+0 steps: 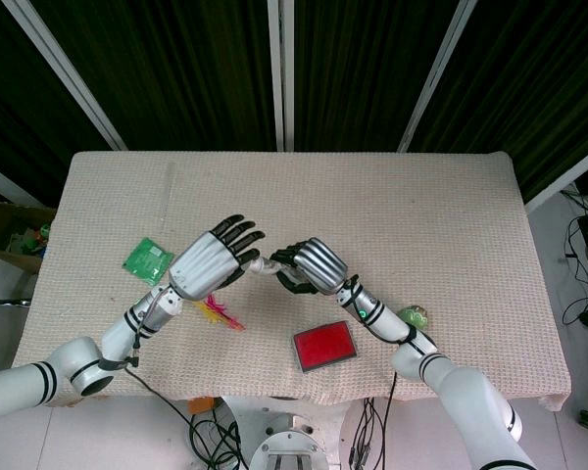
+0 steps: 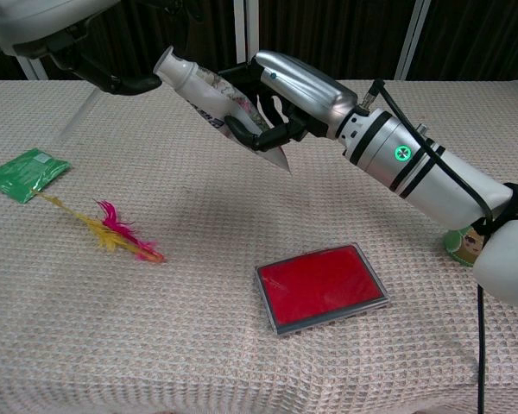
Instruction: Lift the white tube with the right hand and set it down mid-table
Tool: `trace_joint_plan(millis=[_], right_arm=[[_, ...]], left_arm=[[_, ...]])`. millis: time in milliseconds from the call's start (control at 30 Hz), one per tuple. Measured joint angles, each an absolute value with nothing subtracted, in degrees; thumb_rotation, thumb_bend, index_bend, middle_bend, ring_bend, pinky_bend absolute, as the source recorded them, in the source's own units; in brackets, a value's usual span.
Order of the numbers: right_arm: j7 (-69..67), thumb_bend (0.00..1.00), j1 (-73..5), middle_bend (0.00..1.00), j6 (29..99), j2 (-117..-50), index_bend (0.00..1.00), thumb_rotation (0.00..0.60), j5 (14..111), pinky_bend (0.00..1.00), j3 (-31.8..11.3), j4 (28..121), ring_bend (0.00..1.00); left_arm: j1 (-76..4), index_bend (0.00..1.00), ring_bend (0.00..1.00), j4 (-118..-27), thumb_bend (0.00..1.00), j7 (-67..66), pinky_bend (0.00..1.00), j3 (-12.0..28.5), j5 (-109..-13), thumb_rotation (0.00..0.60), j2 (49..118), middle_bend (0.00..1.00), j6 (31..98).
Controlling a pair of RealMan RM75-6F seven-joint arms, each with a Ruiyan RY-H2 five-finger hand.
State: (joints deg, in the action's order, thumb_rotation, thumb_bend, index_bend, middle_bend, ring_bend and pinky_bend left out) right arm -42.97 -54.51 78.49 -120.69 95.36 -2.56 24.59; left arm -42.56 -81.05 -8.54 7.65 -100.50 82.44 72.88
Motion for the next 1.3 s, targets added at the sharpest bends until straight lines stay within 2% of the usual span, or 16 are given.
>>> trace_joint_plan(millis=[667, 1300], right_arm=[[-43.94, 0.79, -54.43, 0.75, 78.40, -120.77, 0.97, 0.600, 94.89, 0.81, -2.76, 25.09, 0.66], [-44.99, 0.79, -53.98, 0.75, 78.76, -120.69, 0.97, 0.600, 93.87, 0.81, -3.73, 25.27, 0.67]], left_arm=[[-41.51, 0.57, 0.19, -79.51, 0.30, -8.16, 0.21, 7.76, -99.16, 0.600, 84.75, 0.25, 76.71], [-40.22, 0.51, 0.19, -82.46, 0.29, -9.27, 0.21, 7.19, -98.88, 0.600, 83.07, 0.25, 78.16]])
